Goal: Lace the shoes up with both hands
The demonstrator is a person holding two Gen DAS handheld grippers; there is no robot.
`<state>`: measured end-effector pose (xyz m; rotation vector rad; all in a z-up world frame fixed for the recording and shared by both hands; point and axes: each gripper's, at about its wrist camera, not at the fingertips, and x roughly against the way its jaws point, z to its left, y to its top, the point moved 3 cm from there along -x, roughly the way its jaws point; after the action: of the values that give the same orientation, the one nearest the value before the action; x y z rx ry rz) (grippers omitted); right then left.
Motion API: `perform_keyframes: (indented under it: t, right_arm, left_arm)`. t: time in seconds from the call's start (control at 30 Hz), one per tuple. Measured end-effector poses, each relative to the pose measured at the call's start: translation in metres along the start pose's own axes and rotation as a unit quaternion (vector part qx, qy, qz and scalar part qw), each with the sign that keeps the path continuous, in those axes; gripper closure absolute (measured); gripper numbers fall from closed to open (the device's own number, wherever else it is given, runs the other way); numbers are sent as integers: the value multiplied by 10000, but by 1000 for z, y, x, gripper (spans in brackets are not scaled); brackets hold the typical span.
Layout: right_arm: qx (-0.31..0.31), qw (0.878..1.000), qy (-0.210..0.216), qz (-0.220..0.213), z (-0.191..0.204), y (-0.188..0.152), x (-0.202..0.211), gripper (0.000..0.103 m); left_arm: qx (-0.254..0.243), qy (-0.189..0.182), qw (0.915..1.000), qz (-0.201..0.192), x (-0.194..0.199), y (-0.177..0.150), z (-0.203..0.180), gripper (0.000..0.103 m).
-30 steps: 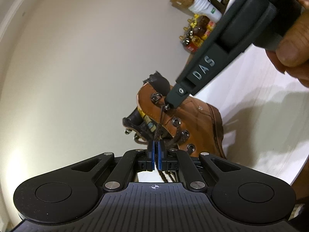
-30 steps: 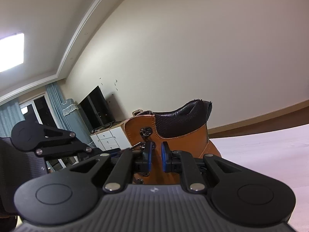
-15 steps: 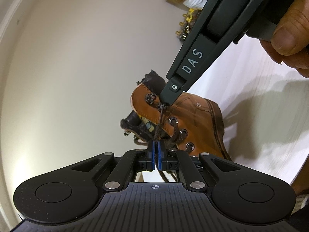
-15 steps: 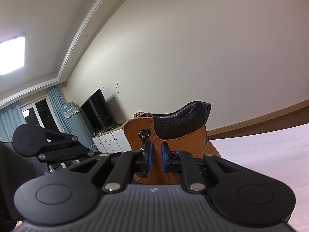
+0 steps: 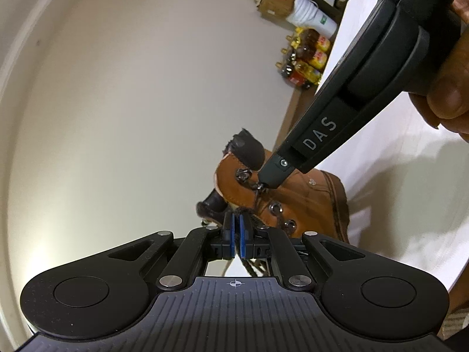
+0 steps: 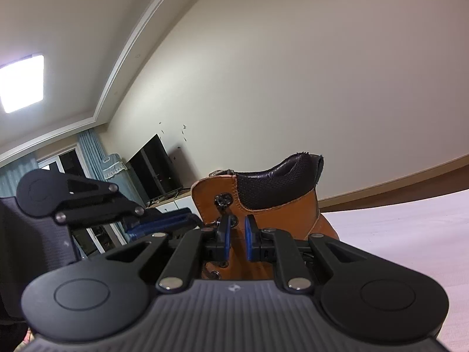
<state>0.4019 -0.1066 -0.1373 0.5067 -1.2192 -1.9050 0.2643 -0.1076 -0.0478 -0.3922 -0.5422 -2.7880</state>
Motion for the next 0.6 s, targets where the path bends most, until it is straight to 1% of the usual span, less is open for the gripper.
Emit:
perform_keyframes:
  t: [0.6]
  right_arm:
    - [-61, 10000, -16, 11, -1, -3, 0, 90]
  left_arm:
    - [-77, -12, 10000, 29, 5, 11, 4, 99]
